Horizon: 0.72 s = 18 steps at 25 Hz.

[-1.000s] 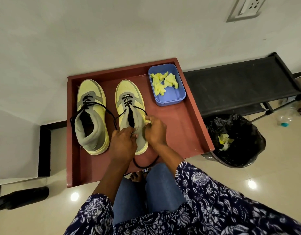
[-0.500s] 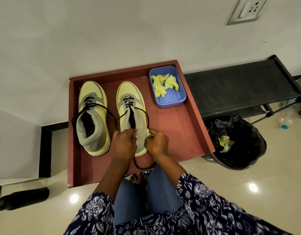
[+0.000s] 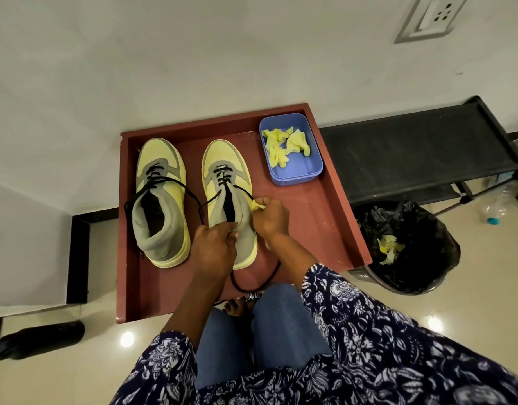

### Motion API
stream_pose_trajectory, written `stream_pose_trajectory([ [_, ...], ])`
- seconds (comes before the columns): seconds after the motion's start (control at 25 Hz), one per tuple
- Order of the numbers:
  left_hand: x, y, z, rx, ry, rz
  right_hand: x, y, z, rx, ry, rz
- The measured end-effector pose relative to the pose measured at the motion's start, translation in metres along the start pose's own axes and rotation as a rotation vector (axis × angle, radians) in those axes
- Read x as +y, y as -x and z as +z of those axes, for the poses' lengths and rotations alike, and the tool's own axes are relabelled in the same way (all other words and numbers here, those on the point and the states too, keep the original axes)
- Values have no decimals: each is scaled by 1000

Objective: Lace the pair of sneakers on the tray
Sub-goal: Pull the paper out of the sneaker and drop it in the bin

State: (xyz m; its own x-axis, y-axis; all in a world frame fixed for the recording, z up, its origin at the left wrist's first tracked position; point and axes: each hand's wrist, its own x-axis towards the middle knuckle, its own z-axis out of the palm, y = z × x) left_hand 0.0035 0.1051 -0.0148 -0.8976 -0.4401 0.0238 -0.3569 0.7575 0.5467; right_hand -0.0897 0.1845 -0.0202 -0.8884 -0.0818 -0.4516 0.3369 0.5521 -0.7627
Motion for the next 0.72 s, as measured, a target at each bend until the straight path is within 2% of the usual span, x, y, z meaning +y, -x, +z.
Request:
stream_pose_trajectory([
  [0.24, -4, -9, -5, -90, 50, -77, 28, 60, 7, 113, 27, -125],
  [0.36, -4, -12, -7, -128, 60, -95, 37, 86, 17, 80, 54, -186],
  [0.44, -2, -11, -7, -128, 54, -99, 38, 91, 20, 100, -51, -168],
  [0.56, 0, -11, -9, -126, 51, -106, 39, 90, 20, 97, -1, -182],
  [0.64, 1, -11, -10, -130, 36, -93, 33, 84, 16, 96, -38, -126],
  [0.72, 2, -9, -11, -130, 5, -81, 22, 70, 11, 173, -44, -99],
])
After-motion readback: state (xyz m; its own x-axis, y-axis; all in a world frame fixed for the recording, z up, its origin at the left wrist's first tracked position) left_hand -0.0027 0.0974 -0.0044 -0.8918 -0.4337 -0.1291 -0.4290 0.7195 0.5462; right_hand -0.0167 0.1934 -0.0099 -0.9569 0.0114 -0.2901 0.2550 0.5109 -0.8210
